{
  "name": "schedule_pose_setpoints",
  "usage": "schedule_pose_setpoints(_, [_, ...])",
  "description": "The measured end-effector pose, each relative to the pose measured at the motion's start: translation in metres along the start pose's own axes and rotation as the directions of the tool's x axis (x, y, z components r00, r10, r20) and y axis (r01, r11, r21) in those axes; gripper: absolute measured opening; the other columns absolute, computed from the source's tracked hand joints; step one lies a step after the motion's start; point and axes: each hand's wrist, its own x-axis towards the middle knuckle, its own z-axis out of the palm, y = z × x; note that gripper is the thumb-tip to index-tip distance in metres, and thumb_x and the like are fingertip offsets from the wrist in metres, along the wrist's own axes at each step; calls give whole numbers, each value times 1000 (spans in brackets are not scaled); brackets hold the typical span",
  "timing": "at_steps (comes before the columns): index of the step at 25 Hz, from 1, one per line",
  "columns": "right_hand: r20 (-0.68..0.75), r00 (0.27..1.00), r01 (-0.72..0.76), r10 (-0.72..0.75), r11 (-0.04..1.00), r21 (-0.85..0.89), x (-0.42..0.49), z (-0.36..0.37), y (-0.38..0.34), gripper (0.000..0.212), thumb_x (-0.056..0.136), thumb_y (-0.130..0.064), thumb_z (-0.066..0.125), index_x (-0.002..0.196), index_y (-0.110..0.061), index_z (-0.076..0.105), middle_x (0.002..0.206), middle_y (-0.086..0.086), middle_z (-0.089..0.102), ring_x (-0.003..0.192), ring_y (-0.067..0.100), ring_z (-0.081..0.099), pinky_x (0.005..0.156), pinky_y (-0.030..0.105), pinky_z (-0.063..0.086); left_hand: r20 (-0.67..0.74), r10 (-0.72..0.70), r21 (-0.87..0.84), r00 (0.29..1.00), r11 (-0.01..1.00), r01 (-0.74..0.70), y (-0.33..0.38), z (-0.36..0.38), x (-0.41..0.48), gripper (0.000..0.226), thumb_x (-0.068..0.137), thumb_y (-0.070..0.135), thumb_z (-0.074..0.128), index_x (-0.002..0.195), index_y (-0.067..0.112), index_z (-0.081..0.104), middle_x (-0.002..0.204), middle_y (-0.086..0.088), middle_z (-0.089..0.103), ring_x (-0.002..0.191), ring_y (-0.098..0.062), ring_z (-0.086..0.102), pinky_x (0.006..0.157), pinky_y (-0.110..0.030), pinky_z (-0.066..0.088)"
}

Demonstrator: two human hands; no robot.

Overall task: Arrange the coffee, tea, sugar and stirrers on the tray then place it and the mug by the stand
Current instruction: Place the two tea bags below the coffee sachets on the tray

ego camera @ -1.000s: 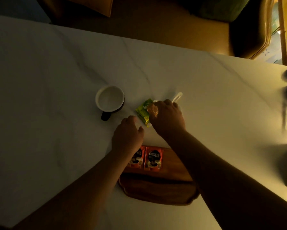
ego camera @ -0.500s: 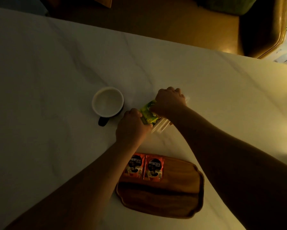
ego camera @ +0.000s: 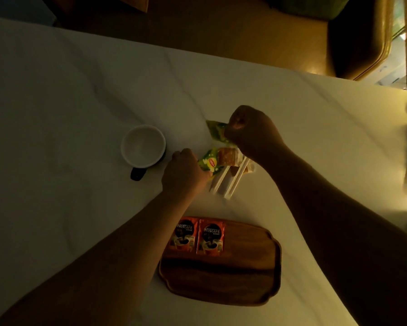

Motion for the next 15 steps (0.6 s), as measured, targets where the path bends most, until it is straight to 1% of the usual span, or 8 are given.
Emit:
schedule_pose_setpoints(1, [-58,998,13,-11,1000,28,-5,-5,2,12,87,-27,71,86,-30,59,83,-20,56,73,0,56,54,13,41,-3,7,-7,1000,1000,-7,1,0,0,57,75,48,78,113,13,56,105,-8,63,80,-18,58,56,-29,41])
schedule_pose_setpoints(3, [-176,984,7,11,994,106,-15,-15,9,13,90,-26,68,85,-31,57,83,-19,56,74,1,57,54,13,42,-16,19,-72,1000,997,-20,3,-1,-2,44,79,40,76,108,15,55,97,-4,65,73,-16,53,49,-27,32])
schedule_pose_setpoints(5, [-248,962,-55,118,967,247,-27,-24,19,11,92,-25,67,90,-30,57,88,-16,58,81,5,60,58,15,46,-9,14,-172,1000,985,-15,3,-2,-6,37,82,36,73,109,19,55,91,4,60,73,-16,52,51,-28,32])
schedule_pose_setpoints(6, [-245,950,-98,193,931,352,-35,-27,25,9,94,-24,66,93,-29,58,92,-14,59,87,9,63,60,18,51,-3,13,-211,1000,977,-14,3,-3,-8,31,83,34,70,109,21,57,89,7,57,75,-17,52,56,-29,34])
schedule_pose_setpoints(8, [-150,925,-207,350,793,573,-56,-30,40,9,97,-18,63,99,-26,60,101,-4,63,93,18,67,61,28,60,-12,9,-238,1000,971,-12,0,-6,-14,10,87,33,62,90,25,57,79,8,56,71,-19,54,56,-30,32])
schedule_pose_setpoints(11, [97,843,-403,529,501,766,-101,-27,59,21,97,-7,61,113,-21,61,111,11,63,93,30,70,59,34,63,-68,-11,-286,998,958,-9,-4,-13,-34,28,95,32,49,69,23,44,66,4,48,59,-12,44,50,-28,24])
schedule_pose_setpoints(13, [239,808,-484,539,374,791,-131,-23,71,31,94,0,62,118,-20,61,117,15,61,100,34,69,63,36,64,-92,17,-331,996,942,-46,-10,-18,-59,37,100,34,43,65,23,43,62,1,46,56,-13,43,49,-28,24])
schedule_pose_setpoints(15, [350,787,-551,508,324,769,-159,-15,77,38,91,6,62,119,-20,64,121,16,58,104,37,67,72,39,64,-84,42,-391,996,918,-72,-26,-18,-92,37,99,39,45,68,20,51,60,-3,52,52,-15,47,47,-30,31])
